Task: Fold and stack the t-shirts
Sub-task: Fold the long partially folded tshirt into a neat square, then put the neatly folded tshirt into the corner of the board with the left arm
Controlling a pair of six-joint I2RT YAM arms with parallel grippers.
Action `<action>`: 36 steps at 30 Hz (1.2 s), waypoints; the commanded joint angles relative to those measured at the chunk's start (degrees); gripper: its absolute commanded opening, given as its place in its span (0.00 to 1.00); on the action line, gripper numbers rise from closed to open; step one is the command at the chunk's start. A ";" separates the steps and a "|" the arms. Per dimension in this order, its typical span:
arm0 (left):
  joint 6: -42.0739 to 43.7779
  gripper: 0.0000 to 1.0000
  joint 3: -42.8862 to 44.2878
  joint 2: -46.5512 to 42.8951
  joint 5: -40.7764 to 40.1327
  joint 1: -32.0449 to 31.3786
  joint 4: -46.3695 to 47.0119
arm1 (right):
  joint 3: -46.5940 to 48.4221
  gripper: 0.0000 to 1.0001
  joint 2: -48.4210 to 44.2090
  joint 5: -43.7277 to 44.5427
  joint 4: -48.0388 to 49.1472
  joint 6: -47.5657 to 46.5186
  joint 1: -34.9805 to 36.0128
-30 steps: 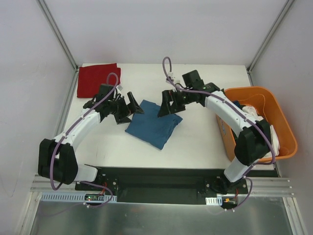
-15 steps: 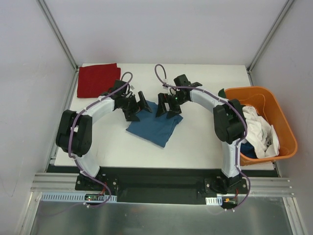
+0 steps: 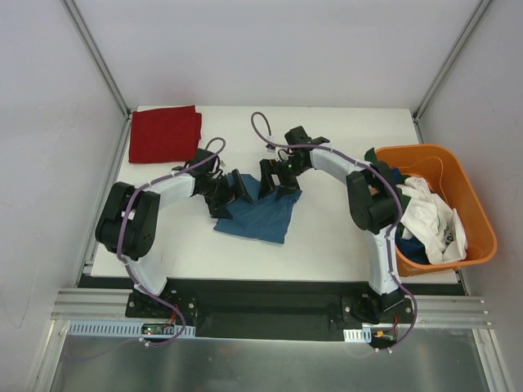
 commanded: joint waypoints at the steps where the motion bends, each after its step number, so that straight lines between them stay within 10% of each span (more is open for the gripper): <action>1: -1.02 0.99 -6.50 -9.72 -3.18 -2.52 -2.55 | 0.10 0.96 -5.09 0.90 -3.55 -4.66 0.75; 13: 2.57 0.99 -8.27 -31.01 -21.01 -4.20 -8.96 | -10.14 0.96 -36.17 16.97 -4.62 -5.64 2.25; 28: 8.56 0.97 3.06 -6.41 -30.16 -3.41 -10.46 | -33.74 0.96 -70.49 38.17 -4.07 -1.49 2.34; 36: 8.65 0.73 7.29 2.12 -29.29 -3.05 -10.72 | -32.94 0.96 -73.57 40.19 -5.14 -2.73 2.43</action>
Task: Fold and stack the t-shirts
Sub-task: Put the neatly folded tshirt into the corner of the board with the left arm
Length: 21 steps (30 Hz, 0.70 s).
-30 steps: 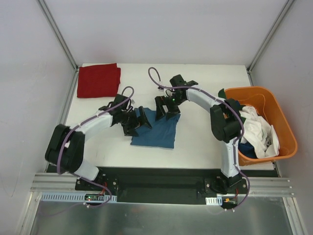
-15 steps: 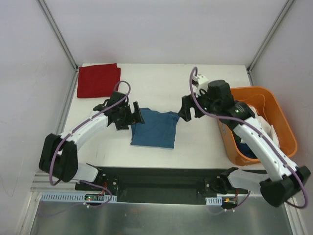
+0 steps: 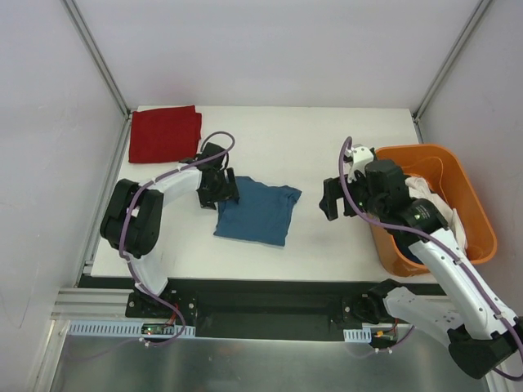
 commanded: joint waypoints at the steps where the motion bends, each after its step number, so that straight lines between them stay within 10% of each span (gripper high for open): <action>1: 0.65 0.72 2.50 3.39 -1.88 0.23 -1.46 | 0.54 0.96 -2.76 2.07 0.37 -0.50 0.15; 9: 0.65 0.32 4.87 10.42 -0.30 -1.80 -1.54 | -0.78 0.96 -2.15 4.27 0.02 -1.20 0.15; 12: 0.99 0.00 6.10 11.31 -0.73 -1.97 -1.63 | -1.74 0.96 -2.58 5.50 0.37 -2.08 0.24; 21: 8.28 0.00 14.36 6.48 -18.73 -1.80 -6.55 | -6.49 0.96 -6.36 10.50 5.64 -4.80 0.07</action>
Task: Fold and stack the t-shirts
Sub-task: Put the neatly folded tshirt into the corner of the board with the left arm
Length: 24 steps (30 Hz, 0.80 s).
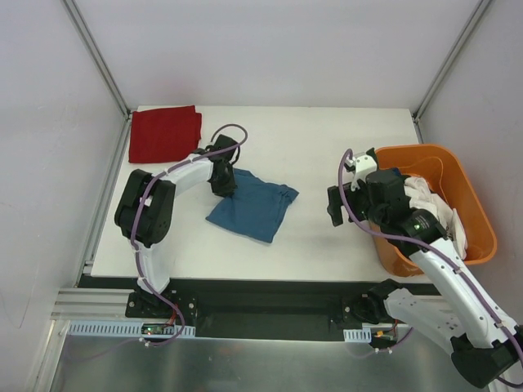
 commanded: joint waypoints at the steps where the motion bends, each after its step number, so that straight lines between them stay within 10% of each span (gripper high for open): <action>1: 6.87 0.00 6.38 -2.00 -16.97 0.28 -4.49 | -0.81 0.96 -2.30 4.80 4.27 -1.96 0.15; 8: 16.18 0.00 18.07 0.36 -28.51 3.79 -5.82 | -2.92 0.97 -0.64 7.44 6.47 -2.75 0.07; 24: 29.72 0.00 51.20 14.16 -19.82 18.29 -5.99 | -2.40 0.96 6.92 10.88 9.10 -5.13 -1.16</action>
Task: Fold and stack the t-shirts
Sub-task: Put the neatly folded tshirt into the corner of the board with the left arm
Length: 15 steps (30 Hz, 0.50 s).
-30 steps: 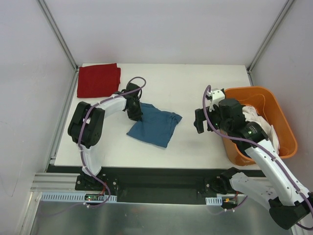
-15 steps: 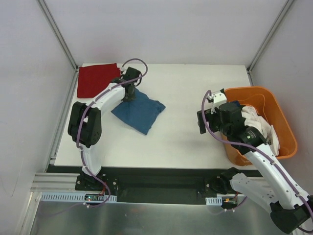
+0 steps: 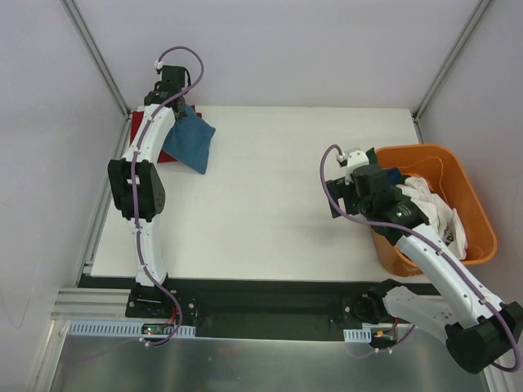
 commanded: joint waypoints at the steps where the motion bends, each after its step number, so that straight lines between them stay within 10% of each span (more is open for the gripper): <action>1: 6.69 0.00 8.82 2.21 3.85 0.22 -0.07 | 0.90 0.96 2.88 0.52 2.83 -1.59 -1.18; 15: 8.89 0.00 22.78 3.62 9.05 0.22 0.63 | 1.70 0.96 6.41 -4.50 3.98 -1.85 -3.74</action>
